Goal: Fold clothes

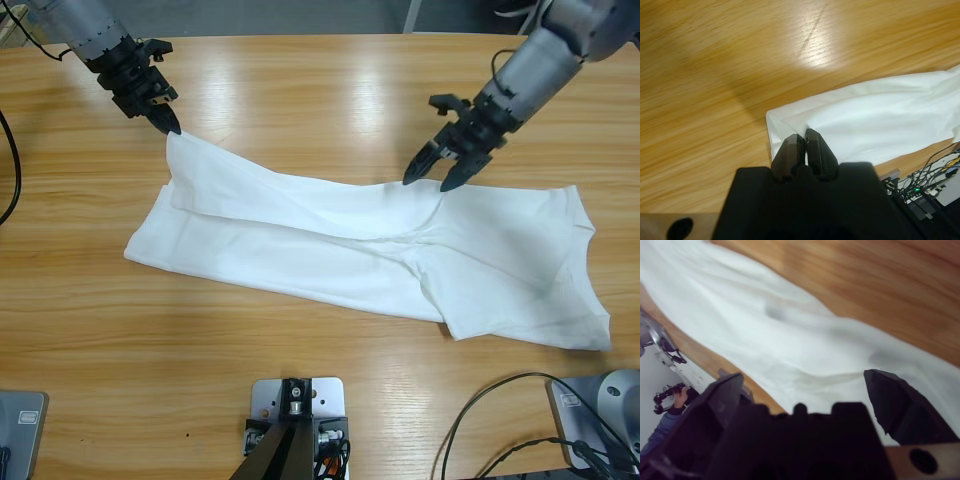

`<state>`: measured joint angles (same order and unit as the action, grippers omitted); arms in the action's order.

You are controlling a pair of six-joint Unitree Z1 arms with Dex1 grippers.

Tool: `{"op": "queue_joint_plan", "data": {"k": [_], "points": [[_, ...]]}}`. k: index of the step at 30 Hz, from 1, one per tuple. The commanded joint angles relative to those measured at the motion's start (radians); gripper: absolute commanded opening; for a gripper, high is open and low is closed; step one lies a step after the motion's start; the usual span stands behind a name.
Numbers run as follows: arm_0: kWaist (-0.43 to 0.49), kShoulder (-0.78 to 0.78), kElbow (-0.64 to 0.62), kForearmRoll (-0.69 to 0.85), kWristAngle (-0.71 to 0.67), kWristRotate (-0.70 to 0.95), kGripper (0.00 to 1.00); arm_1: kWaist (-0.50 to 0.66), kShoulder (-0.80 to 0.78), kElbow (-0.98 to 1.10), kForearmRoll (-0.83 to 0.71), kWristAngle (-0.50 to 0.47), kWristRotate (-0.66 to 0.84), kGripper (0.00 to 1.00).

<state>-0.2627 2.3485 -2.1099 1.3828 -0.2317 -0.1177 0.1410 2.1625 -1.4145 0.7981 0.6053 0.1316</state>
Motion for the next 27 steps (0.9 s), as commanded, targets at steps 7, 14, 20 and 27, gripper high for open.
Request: {"op": "queue_joint_plan", "data": {"k": [7,14,20,27], "points": [[0.01,0.09,-0.006,0.01,0.017,0.018,0.0,0.033,0.109,0.02,-0.042,0.011,-0.007,0.964],[0.037,0.107,-0.028,0.017,0.017,0.028,0.0,0.001,0.117,0.022,-0.042,0.003,-0.015,0.954],[0.041,0.133,-0.091,0.049,0.017,0.029,0.0,-0.013,0.117,0.011,-0.036,-0.001,-0.017,0.954],[0.044,0.159,-0.09,0.067,0.015,0.034,0.0,-0.025,0.122,0.008,-0.033,-0.002,-0.018,0.944]]}}
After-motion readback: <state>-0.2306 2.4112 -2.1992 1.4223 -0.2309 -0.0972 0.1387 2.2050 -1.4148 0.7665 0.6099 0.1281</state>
